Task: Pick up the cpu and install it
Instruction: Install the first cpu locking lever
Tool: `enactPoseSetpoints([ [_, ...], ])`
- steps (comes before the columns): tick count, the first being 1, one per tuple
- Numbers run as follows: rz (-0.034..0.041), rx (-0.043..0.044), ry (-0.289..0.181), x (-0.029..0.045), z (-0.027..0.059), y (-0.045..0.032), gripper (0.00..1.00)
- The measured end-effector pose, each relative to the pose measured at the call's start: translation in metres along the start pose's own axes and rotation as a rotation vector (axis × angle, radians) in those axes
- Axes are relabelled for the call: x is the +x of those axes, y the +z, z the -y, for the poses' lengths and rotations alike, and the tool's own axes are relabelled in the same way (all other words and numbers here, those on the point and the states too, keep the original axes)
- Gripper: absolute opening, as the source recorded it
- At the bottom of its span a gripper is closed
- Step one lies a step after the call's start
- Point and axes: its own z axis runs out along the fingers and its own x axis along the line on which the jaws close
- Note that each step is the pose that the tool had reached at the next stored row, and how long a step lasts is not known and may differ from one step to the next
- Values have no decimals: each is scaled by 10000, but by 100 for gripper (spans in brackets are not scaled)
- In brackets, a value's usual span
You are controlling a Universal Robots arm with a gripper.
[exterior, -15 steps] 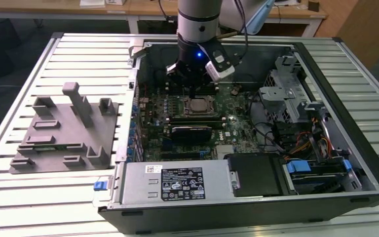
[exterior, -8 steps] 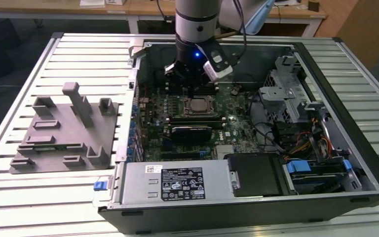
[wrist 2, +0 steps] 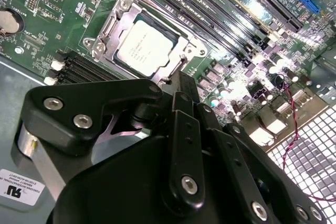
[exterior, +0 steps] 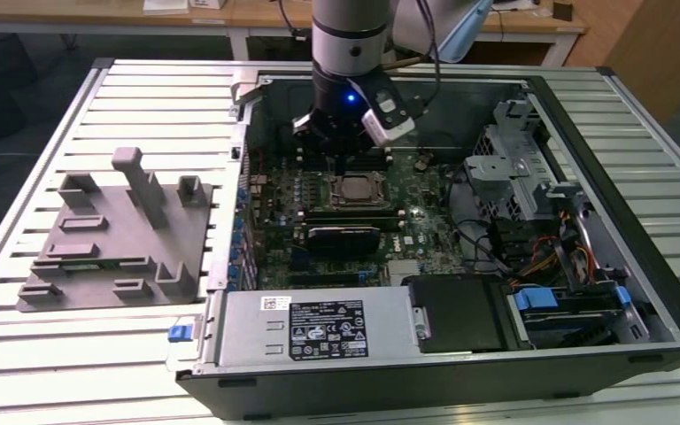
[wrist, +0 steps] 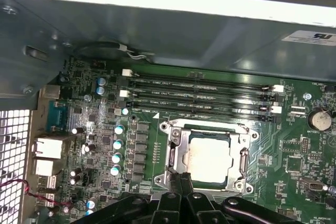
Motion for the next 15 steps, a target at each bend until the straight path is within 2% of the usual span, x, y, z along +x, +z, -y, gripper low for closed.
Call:
enactPoseSetpoints([
  [15, 0, -1, 0, 38, -3, 0, 11],
])
